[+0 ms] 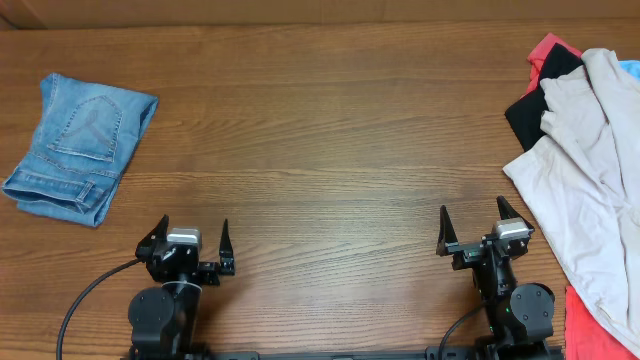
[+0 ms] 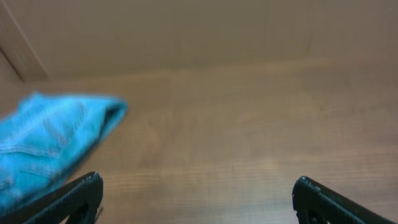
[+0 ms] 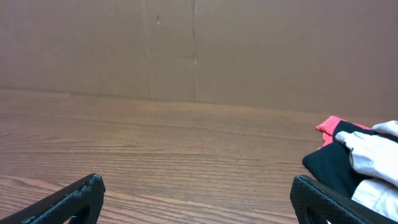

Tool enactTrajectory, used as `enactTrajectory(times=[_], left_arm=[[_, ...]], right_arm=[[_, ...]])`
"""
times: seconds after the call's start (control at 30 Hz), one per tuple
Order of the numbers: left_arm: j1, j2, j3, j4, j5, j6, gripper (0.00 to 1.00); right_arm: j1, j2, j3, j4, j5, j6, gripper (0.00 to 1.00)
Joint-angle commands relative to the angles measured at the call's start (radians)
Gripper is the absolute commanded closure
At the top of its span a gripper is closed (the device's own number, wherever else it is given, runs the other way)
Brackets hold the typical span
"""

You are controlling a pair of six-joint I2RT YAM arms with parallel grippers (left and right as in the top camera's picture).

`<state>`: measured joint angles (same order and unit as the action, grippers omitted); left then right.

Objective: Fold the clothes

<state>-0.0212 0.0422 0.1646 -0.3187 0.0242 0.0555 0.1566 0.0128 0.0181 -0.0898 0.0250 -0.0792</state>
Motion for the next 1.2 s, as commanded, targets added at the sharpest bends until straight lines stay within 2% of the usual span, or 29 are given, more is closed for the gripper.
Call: enactTrajectory(times=[0.0,0.1,0.13,0.3,1.17], left_arm=[[-0.007,-0.039,-0.095,0.169,-0.032,-0.005,0.0],[-0.007,-0.039,-0.158,0.323,-0.032,0.005,0.0],[-0.007,-0.039,-0.161,0.328,-0.032,0.005,0.0],[-0.007,-0.039,-0.16,0.243,-0.027,0.001,0.0],[-0.005,-0.037,-0.16,0.242,-0.028,0.001,0.0]], right_arm=[[-0.006,-0.01,-0.01,0.007,-0.005,-0.003,0.0],[-0.006,-0.01,-0.01,0.007,-0.005,-0.003,0.0],[-0.006,-0.01,-0.01,0.007,-0.005,-0.003,0.0],[-0.006,-0.01,-0.01,0.007,-0.005,-0.003,0.0],[-0.006,-0.01,-0.01,0.007,-0.005,-0.003,0.0]])
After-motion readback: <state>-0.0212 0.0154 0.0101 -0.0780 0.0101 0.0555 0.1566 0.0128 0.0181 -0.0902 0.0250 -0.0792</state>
